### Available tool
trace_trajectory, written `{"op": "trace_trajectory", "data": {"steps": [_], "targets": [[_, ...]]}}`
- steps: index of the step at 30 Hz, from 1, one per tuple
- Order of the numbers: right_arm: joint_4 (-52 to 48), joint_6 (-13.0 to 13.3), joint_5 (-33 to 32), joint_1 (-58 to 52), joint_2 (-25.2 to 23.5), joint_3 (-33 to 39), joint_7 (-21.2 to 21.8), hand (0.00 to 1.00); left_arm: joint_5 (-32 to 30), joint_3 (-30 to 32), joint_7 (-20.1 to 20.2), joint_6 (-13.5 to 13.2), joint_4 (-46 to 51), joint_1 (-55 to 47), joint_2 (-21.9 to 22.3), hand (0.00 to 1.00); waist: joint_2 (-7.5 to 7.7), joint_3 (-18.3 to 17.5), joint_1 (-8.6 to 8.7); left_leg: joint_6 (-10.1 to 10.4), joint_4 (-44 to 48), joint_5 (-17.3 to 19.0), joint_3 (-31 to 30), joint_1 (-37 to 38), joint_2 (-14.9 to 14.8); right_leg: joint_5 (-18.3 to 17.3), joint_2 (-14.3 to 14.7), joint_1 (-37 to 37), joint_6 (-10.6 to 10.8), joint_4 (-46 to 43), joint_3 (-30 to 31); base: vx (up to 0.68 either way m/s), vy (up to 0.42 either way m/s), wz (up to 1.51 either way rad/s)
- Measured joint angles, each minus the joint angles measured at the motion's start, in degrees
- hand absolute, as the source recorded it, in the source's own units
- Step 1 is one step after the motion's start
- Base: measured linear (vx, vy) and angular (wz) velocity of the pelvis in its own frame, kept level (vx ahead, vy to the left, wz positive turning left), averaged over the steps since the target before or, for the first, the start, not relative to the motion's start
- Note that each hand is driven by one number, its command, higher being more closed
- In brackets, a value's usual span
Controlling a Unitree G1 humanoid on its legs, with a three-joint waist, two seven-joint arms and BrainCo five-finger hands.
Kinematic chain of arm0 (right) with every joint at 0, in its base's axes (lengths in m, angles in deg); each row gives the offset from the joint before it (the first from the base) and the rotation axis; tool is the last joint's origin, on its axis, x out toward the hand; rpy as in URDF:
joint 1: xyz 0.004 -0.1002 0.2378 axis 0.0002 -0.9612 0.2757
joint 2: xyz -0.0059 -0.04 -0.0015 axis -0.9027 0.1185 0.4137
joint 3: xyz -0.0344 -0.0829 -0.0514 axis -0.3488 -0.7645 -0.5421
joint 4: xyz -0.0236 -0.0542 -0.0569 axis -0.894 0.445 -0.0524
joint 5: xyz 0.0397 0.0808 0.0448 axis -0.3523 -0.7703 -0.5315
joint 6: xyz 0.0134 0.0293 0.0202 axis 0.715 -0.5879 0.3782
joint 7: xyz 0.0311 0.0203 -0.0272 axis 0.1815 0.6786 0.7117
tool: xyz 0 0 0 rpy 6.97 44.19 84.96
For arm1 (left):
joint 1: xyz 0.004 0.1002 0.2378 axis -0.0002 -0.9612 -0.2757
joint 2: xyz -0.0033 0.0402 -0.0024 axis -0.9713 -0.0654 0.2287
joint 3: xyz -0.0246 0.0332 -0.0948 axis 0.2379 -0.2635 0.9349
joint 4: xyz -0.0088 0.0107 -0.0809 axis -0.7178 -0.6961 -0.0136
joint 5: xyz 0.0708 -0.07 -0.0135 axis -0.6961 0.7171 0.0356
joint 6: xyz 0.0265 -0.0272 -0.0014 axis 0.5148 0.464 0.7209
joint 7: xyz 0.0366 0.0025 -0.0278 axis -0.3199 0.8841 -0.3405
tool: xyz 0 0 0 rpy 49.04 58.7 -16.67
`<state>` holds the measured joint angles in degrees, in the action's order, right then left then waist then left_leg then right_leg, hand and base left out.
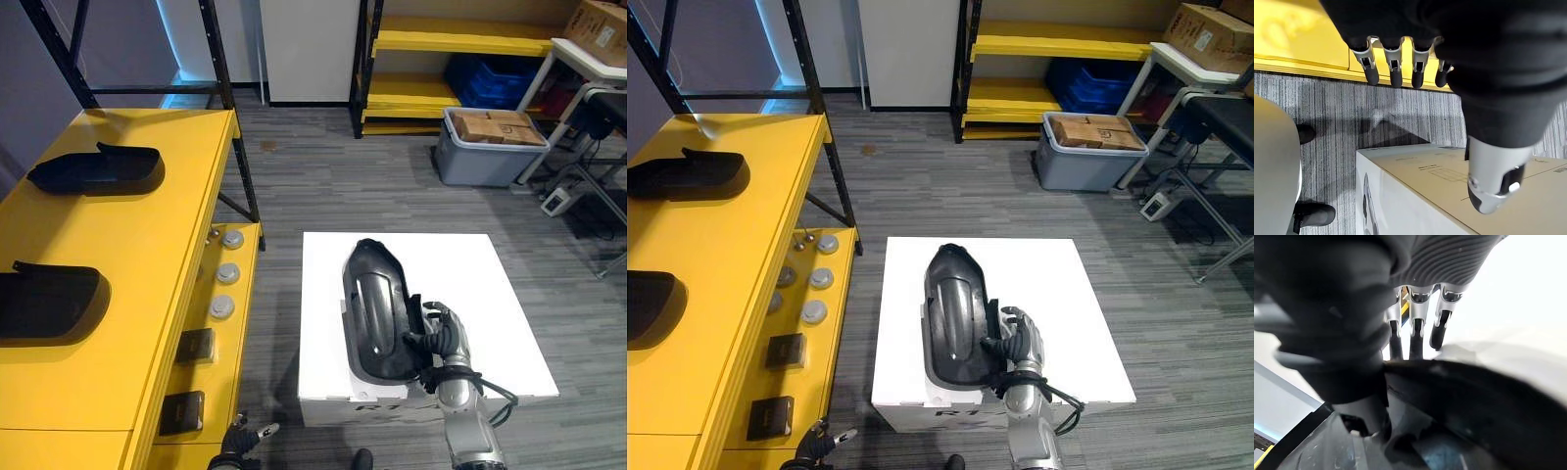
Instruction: Walk over and take plastic housings, then place them on the shelf
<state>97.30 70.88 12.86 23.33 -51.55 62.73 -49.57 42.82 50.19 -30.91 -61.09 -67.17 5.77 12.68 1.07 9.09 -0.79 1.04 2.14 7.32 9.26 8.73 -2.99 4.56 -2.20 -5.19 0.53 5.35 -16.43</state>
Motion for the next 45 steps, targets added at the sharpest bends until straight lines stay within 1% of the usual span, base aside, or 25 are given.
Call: {"op": "trace_trajectory", "data": {"steps": [5, 11, 15, 18, 22, 24, 25, 26, 28, 29, 30, 31, 33, 34, 36, 38, 40, 42, 44, 45], "targets": [[0.8, 0.1, -0.9, 0.4, 0.2, 1.0, 1.0, 1.00, 0.0, 0.5, 0.9, 0.2, 0.0, 0.0, 0.0, 0.00, 0.39, -0.1, -0.02, 0.0, -0.1, 0.0, -0.2, 0.0, 0.0, 0.0, 0.0, 0.0, 0.0, 0.0, -0.2, 0.00, 0.000, 0.01], [2.0, 0.5, -6.0, 0.2, 0.6, 1.0, 2.4, 1.00, 0.0, 0.6, 1.0, 0.2, -0.1, 0.0, -0.1, 0.00, 0.69, -0.2, 0.02, -0.1, 0.0, 0.0, -1.1, 0.0, 0.1, 0.0, -0.1, -0.4, 0.0, 0.0, -1.3, 0.00, -0.004, 0.06], [2.0, 0.7, -10.3, 0.1, 1.0, 0.9, 2.5, 1.00, 0.1, 0.8, 0.9, 0.2, 0.0, 0.0, -0.1, 0.00, 0.82, -0.3, -0.11, -0.1, 0.0, -0.1, -1.5, -0.1, 0.2, 0.0, -0.2, -0.6, 0.0, 0.0, -1.5, -0.03, -0.011, 0.06], [1.7, 0.9, -11.9, 0.1, 1.0, 0.9, 2.3, 1.00, 0.1, 1.4, 0.9, 0.2, 0.0, 0.0, -0.2, 0.00, 0.82, -0.3, -0.10, -0.2, 0.0, -0.2, -1.5, -0.1, 0.3, 0.0, -0.3, -0.5, 0.0, 0.0, -1.5, 0.00, 0.000, 0.00], [-1.3, 2.2, -14.1, 0.1, 1.0, 1.0, 1.0, 1.00, 0.1, 2.1, 0.5, 0.1, 1.0, -0.5, -0.1, 0.00, 0.81, -0.3, -0.13, -0.3, -0.1, -0.2, -1.5, -0.4, 0.4, 0.0, -0.4, -0.2, 0.0, 0.0, -1.5, 0.00, 0.000, 0.00], [-4.5, 2.3, -14.6, 0.1, 1.0, 1.8, -0.6, 1.00, 0.2, 2.9, 0.3, -0.1, 4.6, -2.5, 0.2, 0.00, 0.81, -0.3, -0.19, -0.3, -0.1, -0.3, -1.5, -0.7, 0.5, 0.0, -0.5, 0.0, 0.0, 0.0, -1.4, 0.00, 0.000, 0.00], [-6.0, 2.3, -14.8, 0.1, 1.0, 3.2, -1.3, 1.00, 0.6, 3.4, 0.1, -0.1, 8.0, -3.9, 0.3, 0.00, 0.81, -0.3, -0.27, -0.4, 0.0, -0.3, -1.6, -1.0, 0.5, 0.0, -0.5, 0.2, 0.0, 0.0, -1.5, 0.00, -0.009, 0.03], [-7.0, 2.3, -14.9, 0.1, 1.0, 3.8, -1.7, 1.00, 1.0, 4.4, 0.0, -0.2, 9.7, -4.7, 0.7, 0.00, 0.80, -0.3, -0.28, -0.4, 0.1, -0.3, -1.6, -1.1, 0.5, 0.0, -0.6, 0.3, 0.0, 0.0, -1.5, 0.00, -0.010, 0.04], [-12.0, 2.4, -15.2, -0.2, 1.1, 5.6, -2.7, 1.00, 2.0, 8.5, -0.6, -0.4, 17.7, -7.8, 2.3, 0.00, 0.73, -0.3, -0.35, -0.5, 0.1, -0.4, -1.7, -1.2, 0.5, 0.0, -0.6, 0.4, 0.0, 0.0, -1.5, 0.00, 0.000, 0.00], [-13.4, 2.5, -15.2, -0.2, 1.1, 5.6, -2.9, 1.00, 2.6, 9.1, -0.7, -0.4, 19.9, -8.5, 2.6, 0.00, 0.73, -0.3, -0.40, -0.5, 0.1, -0.4, -1.7, -1.2, 0.5, 0.0, -0.6, 0.4, 0.0, 0.0, -1.5, 0.00, 0.000, 0.00], [-15.9, 2.9, -15.9, -0.2, 1.2, 6.0, -3.2, 1.00, 3.7, 9.7, -1.0, -0.7, 24.2, -9.8, 3.1, 0.00, 0.71, -0.3, -0.44, -0.5, 0.1, -0.4, -1.7, -1.3, 0.5, 0.0, -0.6, 0.4, 0.0, 0.0, -1.5, 0.00, 0.000, 0.00], [-17.1, 3.1, -16.3, -0.3, 1.2, 6.0, -3.3, 1.00, 4.0, 9.8, -1.0, -1.0, 26.3, -10.3, 3.2, 0.00, 0.68, -0.3, -0.49, -0.5, 0.1, -0.4, -1.7, -1.3, 0.5, 0.0, -0.7, 0.4, 0.0, 0.0, -1.5, -0.03, -0.010, 0.02], [-20.6, 4.6, -17.4, -0.5, 1.2, 5.9, -3.6, 1.00, 5.9, 10.7, -1.3, -2.6, 33.5, -11.0, 4.2, 0.00, 0.62, -0.3, -0.95, -0.8, 0.2, -0.7, -2.0, -1.4, 0.7, 0.1, -0.8, 0.4, 0.1, 0.0, -1.6, -0.05, -0.012, 0.06], [-21.2, 4.8, -17.5, -0.5, 1.2, 5.6, -3.6, 1.00, 6.2, 10.7, -1.3, -2.8, 35.4, -11.0, 4.6, 0.00, 0.62, -0.3, -0.98, -0.9, 0.2, -0.7, -2.1, -1.5, 0.7, 0.1, -0.9, 0.4, 0.1, 0.0, -1.7, -0.06, -0.015, 0.11], [-23.3, 5.3, -17.7, -0.6, 1.2, 4.2, -3.5, 1.00, 8.4, 10.2, -1.2, -3.8, 42.6, -11.4, 5.4, 0.00, 0.52, -0.4, -1.10, -1.0, 0.2, -1.0, -2.8, -1.6, 0.9, 0.1, -1.1, 0.2, 0.2, 0.0, -2.3, -0.06, -0.013, 0.13], [-23.5, 6.3, -18.5, -0.5, 1.2, 3.2, -3.4, 1.00, 9.8, 9.1, -1.0, -4.7, 47.4, -11.5, 5.6, 0.00, 0.45, -0.5, -1.45, -1.0, 0.2, -1.2, -3.1, -1.7, 1.0, 0.1, -1.2, 0.1, 0.2, 0.0, -2.6, -0.06, -0.010, 0.10], [-23.6, 6.5, -18.6, -0.4, 1.2, 2.1, -3.0, 1.00, 10.8, 8.0, -0.8, -5.0, 51.5, -11.5, 5.6, 0.00, 0.39, -0.6, -1.63, -1.0, 0.2, -1.3, -3.2, -1.8, 1.0, 0.1, -1.2, 0.1, 0.2, 0.0, -2.9, -0.05, -0.011, 0.07], [-23.8, 6.5, -19.6, -0.2, 1.2, 0.1, -2.2, 1.00, 12.7, 6.0, -0.3, -5.3, 56.3, -11.5, 5.5, 0.00, 0.02, -0.9, -1.68, -1.0, 0.2, -1.4, -3.5, -1.9, 1.0, 0.2, -1.2, 0.1, 0.2, 0.0, -3.0, -0.04, -0.012, 0.04], [-24.6, 6.6, -19.9, -0.1, 1.4, -1.4, -1.9, 1.00, 12.7, 4.3, 0.0, -5.7, 59.4, -11.4, 5.3, 0.00, -0.35, -1.2, -1.66, -1.0, 0.2, -1.5, -3.6, -2.0, 1.0, 0.2, -1.2, 0.1, 0.2, 0.0, -3.1, -0.02, -0.008, 0.03], [-24.8, 7.0, -20.5, 0.4, 1.6, -2.5, -1.7, 1.00, 13.3, 2.7, 0.3, -6.3, 61.6, -11.2, 5.1, 0.00, -0.63, -1.4, -1.62, -1.0, 0.3, -1.5, -3.7, -2.0, 1.0, 0.2, -1.2, 0.1, 0.2, 0.0, -3.2, 0.00, 0.000, 0.00]]}}
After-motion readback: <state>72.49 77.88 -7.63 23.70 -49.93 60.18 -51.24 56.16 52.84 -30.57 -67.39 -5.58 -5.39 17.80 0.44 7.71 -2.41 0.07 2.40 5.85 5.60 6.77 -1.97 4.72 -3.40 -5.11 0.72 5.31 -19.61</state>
